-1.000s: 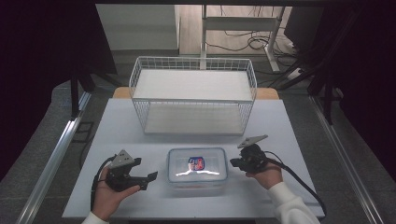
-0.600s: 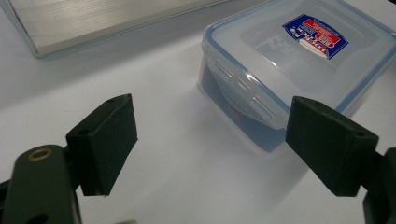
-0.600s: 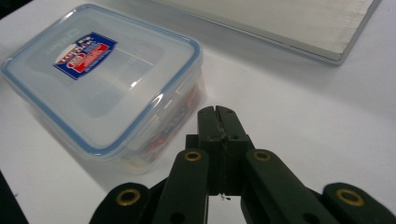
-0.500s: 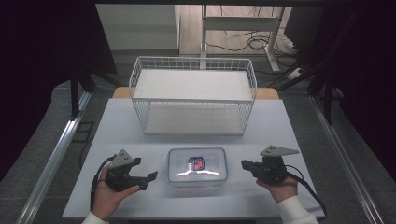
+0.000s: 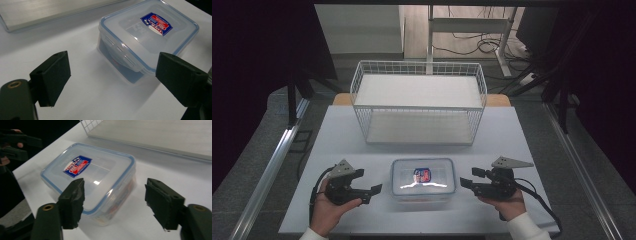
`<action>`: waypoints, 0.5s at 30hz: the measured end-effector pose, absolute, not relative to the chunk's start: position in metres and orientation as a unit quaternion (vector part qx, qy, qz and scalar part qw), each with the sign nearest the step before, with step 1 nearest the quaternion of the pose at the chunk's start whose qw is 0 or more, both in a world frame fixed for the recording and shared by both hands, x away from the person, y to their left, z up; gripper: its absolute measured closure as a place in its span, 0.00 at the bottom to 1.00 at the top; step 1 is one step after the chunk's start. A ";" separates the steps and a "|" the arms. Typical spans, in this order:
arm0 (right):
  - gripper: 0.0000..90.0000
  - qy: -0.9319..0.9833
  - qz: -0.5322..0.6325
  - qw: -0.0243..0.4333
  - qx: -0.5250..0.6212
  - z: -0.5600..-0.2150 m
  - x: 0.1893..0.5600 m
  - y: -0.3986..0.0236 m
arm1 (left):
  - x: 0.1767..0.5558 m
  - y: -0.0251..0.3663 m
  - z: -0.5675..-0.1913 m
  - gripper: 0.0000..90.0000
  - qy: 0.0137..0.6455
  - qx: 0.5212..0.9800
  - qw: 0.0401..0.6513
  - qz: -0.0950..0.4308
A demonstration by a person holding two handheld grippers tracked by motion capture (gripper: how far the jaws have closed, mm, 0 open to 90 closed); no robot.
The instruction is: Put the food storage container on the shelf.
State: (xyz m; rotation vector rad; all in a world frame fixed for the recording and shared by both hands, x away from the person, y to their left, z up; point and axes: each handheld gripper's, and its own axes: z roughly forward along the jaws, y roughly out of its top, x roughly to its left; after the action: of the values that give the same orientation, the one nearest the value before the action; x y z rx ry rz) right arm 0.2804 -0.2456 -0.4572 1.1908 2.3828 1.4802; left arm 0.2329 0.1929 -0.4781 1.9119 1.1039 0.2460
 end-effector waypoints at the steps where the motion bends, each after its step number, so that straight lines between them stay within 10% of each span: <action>1: 0.31 0.780 0.486 0.041 0.393 -0.458 0.281 -0.245 | 0.234 0.192 -0.479 0.14 0.445 0.772 0.443 0.099; 15: 0.30 0.779 0.501 -0.005 0.376 -0.460 0.285 -0.230 | 0.246 0.189 -0.480 0.10 0.461 0.757 0.460 0.050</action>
State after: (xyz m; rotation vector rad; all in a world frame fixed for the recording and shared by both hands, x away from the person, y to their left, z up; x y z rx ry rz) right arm 0.2849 -0.2304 -0.4597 1.1854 2.4563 1.5798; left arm 0.2455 0.1893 -0.4801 1.8642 1.1356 0.1238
